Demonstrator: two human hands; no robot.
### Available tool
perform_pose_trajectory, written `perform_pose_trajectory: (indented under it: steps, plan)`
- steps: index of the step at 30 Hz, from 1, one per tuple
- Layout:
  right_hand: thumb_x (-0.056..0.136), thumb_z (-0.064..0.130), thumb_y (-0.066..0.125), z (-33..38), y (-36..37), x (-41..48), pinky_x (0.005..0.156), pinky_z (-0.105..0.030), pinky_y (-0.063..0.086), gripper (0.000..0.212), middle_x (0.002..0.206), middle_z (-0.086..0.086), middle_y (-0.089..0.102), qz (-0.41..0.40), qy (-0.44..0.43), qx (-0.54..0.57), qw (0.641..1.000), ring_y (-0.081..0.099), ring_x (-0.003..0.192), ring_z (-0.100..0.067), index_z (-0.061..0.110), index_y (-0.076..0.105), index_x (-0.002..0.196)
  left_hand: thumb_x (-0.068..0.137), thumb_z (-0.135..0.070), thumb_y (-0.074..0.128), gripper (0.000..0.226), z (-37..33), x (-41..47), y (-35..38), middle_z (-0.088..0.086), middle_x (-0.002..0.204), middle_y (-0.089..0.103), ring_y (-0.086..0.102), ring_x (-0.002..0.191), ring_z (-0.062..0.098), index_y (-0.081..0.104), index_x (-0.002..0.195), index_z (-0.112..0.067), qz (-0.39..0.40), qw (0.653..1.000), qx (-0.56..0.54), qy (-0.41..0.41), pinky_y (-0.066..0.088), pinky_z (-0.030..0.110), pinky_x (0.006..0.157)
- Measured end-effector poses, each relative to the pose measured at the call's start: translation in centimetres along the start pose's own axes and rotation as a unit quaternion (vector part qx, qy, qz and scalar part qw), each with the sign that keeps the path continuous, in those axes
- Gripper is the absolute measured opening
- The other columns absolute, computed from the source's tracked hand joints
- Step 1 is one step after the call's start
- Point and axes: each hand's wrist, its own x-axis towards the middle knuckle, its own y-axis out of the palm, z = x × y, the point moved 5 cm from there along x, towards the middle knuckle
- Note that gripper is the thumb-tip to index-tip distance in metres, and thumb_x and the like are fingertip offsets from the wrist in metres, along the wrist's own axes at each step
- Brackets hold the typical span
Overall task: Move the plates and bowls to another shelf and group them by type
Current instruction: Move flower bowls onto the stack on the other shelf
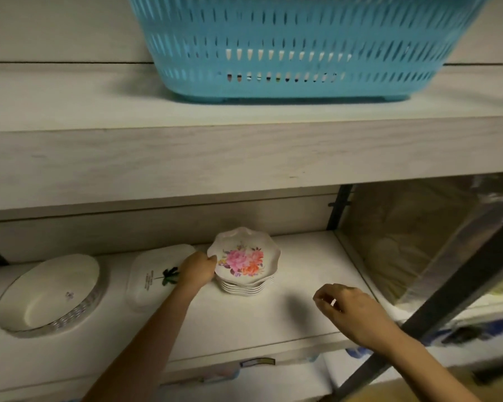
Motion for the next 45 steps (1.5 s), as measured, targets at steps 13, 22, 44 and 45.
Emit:
perform_pose_trajectory:
  steps: [13,22,44,45]
  plan:
    - [0.095,0.039,0.039,0.7,-0.1,-0.5,0.083,-0.025,0.051,0.026,0.11,0.012,0.062,0.02,-0.025,0.0,0.999,0.059,0.093,-0.01,0.032,0.058,0.112,0.094,-0.04,0.04,0.053,-0.3,-2.0,-1.1,0.004,0.054,0.041,0.047,0.068,0.022,0.034,0.048,-0.015,-0.088,0.994,0.046,0.049,0.028,0.029,0.054]
    - [0.097,0.032,0.039,3.6,2.6,1.9,0.095,-0.025,0.048,0.037,0.134,0.013,0.052,0.062,-0.086,-0.005,0.994,0.058,0.111,-0.01,0.034,0.044,0.134,0.092,-0.039,0.044,0.04,2.5,-6.4,-2.2,-0.005,0.056,0.041,0.049,0.063,0.017,0.035,0.056,-0.024,-0.098,0.989,0.08,0.079,0.031,0.023,0.053]
    - [0.096,0.034,0.037,34.6,12.9,-3.0,0.088,-0.028,0.047,0.03,0.125,0.007,0.058,0.15,-0.421,-0.083,0.891,0.058,0.107,-0.016,0.031,0.056,0.12,0.093,-0.043,0.04,0.026,28.7,-29.9,-17.7,-0.004,0.085,0.062,0.055,0.07,0.011,0.056,0.091,-0.023,-0.331,0.926,0.141,-0.117,0.049,0.021,0.061]
    - [0.097,0.034,0.038,36.5,13.6,-3.9,0.088,-0.029,0.047,0.029,0.124,0.006,0.059,0.154,-0.43,-0.081,0.886,0.058,0.106,-0.016,0.03,0.056,0.119,0.093,-0.044,0.039,0.027,30.4,-31.0,-18.4,-0.004,0.087,0.064,0.058,0.073,0.012,0.057,0.093,-0.023,-0.337,0.92,0.149,-0.131,0.053,0.025,0.065]
